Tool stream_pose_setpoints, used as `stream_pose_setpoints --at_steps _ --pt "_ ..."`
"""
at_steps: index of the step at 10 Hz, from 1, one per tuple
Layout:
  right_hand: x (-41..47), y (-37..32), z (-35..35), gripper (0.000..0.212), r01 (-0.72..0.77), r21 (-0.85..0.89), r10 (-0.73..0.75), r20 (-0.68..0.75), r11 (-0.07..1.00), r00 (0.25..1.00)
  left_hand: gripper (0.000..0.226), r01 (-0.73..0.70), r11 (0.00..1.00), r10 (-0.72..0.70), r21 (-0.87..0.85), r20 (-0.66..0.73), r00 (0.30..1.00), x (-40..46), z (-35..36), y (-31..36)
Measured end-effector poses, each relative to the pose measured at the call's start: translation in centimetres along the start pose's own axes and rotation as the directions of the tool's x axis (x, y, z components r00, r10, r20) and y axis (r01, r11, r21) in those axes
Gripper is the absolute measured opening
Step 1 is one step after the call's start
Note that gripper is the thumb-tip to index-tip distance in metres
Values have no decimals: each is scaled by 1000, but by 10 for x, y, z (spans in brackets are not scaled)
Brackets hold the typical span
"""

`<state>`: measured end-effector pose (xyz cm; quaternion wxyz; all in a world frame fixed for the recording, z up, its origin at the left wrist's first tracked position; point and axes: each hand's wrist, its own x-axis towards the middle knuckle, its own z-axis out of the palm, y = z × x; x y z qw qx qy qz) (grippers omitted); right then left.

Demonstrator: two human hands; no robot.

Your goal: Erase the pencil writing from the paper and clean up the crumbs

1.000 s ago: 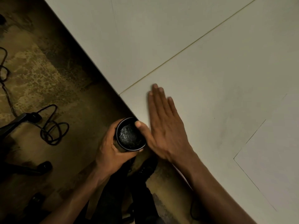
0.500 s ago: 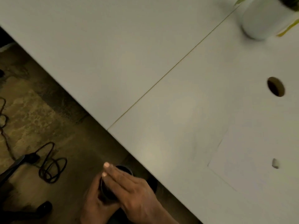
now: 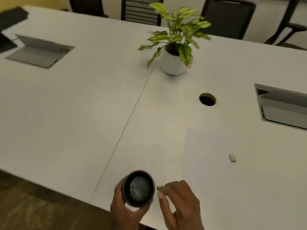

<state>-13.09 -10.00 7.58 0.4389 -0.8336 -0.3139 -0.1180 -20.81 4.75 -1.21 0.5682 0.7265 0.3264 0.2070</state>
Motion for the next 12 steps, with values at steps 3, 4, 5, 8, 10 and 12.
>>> stream_pose_setpoints --at_steps 3,4,5,8,10,12 --pt "-62 144 -35 63 -392 -573 573 170 720 802 96 18 996 -29 84 125 992 82 112 43" --pt "-71 166 -35 68 -387 -664 649 196 640 736 95 40 995 -48 95 92 995 92 128 39" --pt "-79 187 -28 67 -366 -725 692 208 584 691 94 79 990 -86 116 56 995 104 140 29" --pt "-75 207 -23 66 -342 -742 706 242 576 665 94 67 986 -77 156 61 995 125 158 24" --pt "-71 212 -20 68 -338 -743 700 239 578 673 96 43 982 -54 182 55 997 128 163 20" --pt "-55 203 -26 66 -414 -604 634 205 681 745 126 97 962 -128 254 108 986 124 160 21"
